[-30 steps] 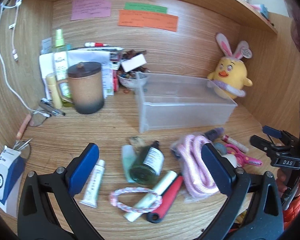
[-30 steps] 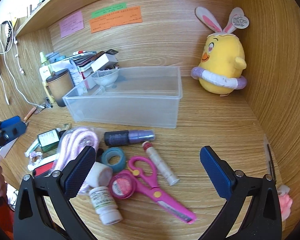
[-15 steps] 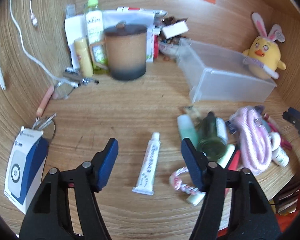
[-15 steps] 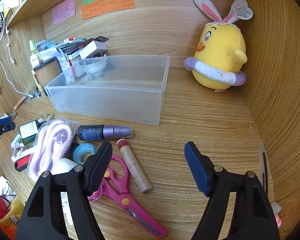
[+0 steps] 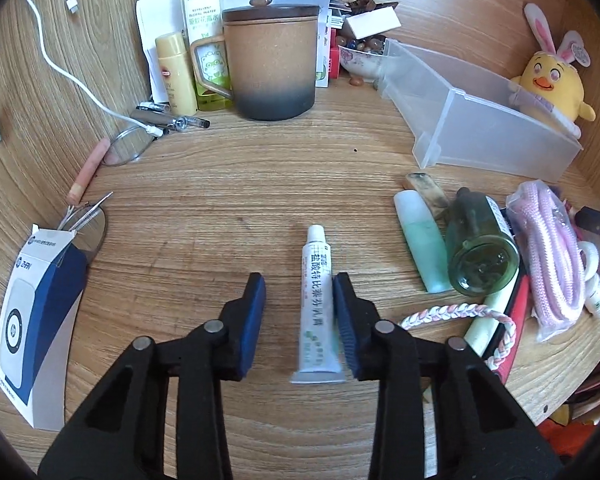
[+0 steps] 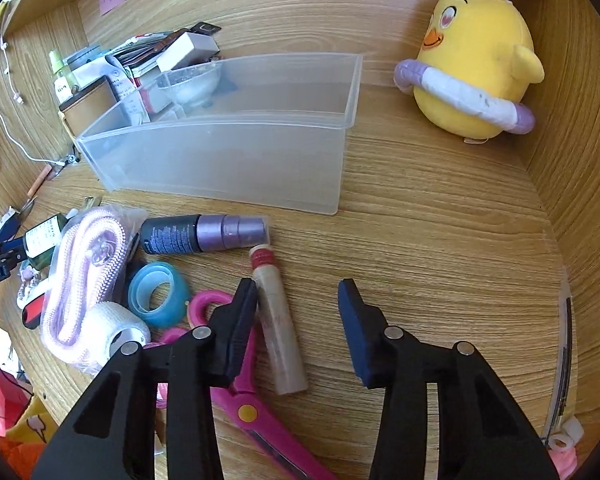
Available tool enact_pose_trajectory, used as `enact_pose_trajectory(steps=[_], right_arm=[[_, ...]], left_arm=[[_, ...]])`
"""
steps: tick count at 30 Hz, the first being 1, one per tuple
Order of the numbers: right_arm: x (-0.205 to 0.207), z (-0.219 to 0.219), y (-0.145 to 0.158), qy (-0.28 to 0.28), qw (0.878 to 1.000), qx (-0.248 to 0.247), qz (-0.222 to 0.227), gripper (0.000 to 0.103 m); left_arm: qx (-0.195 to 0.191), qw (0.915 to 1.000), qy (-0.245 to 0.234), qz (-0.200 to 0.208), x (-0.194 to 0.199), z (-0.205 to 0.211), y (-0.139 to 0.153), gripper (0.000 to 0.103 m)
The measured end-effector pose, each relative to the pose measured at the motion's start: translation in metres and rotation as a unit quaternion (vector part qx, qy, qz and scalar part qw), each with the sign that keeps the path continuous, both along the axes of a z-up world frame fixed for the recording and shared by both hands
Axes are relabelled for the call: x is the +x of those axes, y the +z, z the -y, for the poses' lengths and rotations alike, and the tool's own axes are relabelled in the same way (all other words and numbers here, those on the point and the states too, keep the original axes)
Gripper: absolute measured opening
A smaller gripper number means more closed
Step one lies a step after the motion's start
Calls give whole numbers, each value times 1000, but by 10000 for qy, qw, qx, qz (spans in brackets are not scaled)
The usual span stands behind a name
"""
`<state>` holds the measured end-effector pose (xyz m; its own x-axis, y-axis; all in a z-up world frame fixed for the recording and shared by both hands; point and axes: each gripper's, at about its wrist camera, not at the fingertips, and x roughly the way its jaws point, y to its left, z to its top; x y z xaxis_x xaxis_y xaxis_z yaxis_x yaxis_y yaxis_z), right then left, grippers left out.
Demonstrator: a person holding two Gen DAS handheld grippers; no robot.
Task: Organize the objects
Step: 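Grasp the lip balm tube with the right gripper while the left gripper grasps the toothpaste tube, then carry both tubes into the clear box and open both grippers to release them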
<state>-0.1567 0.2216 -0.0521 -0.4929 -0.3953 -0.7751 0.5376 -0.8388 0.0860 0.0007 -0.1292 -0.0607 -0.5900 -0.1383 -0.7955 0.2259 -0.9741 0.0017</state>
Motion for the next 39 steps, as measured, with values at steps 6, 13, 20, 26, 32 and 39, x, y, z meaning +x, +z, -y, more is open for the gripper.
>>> enact_pose_trajectory(steps=[6, 13, 20, 26, 32, 39], right_arm=[[-2, -5, -4, -58, 10000, -1, 13, 14], [4, -11, 12, -86, 9993, -256, -250, 14], [13, -11, 54, 23, 9942, -715, -799, 14], [11, 1, 84, 3, 9878, -919, -1257, 14], [-3, 19, 108, 140, 9822, -1137, -1486, 14], [-30, 41, 118, 278, 9826, -1172, -1411, 14]], left_arm=[[-125, 9999, 51, -44, -7, -2, 1, 15], [-215, 9988, 0, -438, -11, -11, 30, 15], [-71, 9963, -286, -807, -26, -28, 67, 15], [78, 9917, -445, -1201, -46, -40, 96, 16], [74, 9879, -633, -1414, -72, -52, 115, 15], [152, 9874, -787, -1363, -107, -61, 119, 15]])
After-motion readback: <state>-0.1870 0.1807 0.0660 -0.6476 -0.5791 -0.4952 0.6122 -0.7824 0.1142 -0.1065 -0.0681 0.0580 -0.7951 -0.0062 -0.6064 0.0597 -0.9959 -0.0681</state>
